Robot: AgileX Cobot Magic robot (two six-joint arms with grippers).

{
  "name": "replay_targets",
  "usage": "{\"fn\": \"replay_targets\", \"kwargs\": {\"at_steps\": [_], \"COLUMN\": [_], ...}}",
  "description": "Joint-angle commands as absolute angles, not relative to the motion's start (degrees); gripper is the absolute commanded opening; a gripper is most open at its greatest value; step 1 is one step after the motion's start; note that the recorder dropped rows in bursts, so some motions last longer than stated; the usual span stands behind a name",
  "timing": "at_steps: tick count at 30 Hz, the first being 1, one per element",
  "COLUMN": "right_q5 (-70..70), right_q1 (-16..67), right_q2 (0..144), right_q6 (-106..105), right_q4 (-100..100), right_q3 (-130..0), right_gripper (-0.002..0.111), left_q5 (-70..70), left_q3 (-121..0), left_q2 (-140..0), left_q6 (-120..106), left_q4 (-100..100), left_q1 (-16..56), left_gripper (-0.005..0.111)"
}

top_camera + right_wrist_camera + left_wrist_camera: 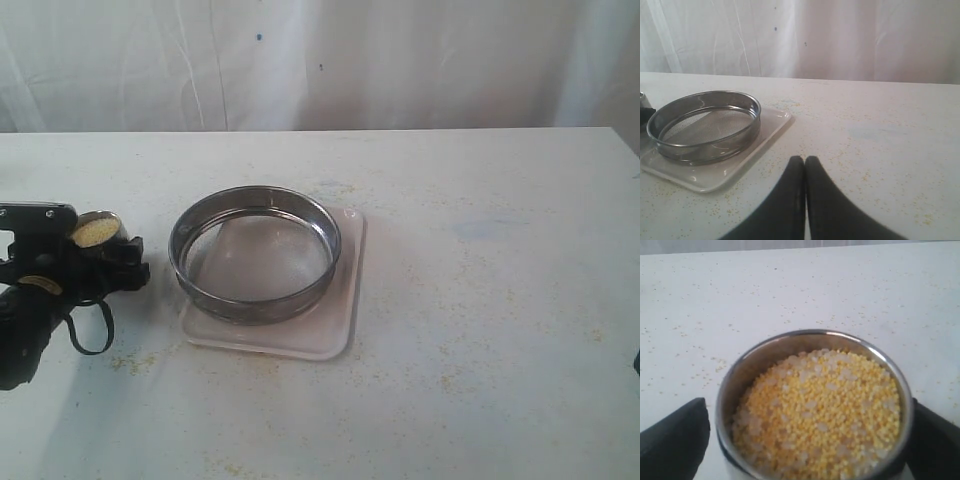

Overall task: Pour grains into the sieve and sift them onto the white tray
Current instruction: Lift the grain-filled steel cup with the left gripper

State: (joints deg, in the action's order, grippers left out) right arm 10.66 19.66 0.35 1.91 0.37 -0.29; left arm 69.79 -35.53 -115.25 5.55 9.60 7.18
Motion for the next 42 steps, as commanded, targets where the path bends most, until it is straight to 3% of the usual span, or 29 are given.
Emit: {"fn": "replay_targets", "kwargs": {"at_steps": [1, 42], "right_q5": [10.1, 10.1], "right_q1": [19.4, 19.4], "right_q2": [0.0, 0.0], "right_q6": [2.2, 2.2], "right_q4": [0.3, 0.3], "right_q3": [0.0, 0.0], "right_gripper": [0.0, 0.0], "left_q5": [70.0, 70.0], "left_q3": [-36.8, -39.7], "left_q2": [-115.4, -118.5], "left_q6": [4.5, 4.5], "left_q4": [10.3, 11.5], "left_q1": [7.3, 7.0], "left_gripper": [0.098, 0.098]}}
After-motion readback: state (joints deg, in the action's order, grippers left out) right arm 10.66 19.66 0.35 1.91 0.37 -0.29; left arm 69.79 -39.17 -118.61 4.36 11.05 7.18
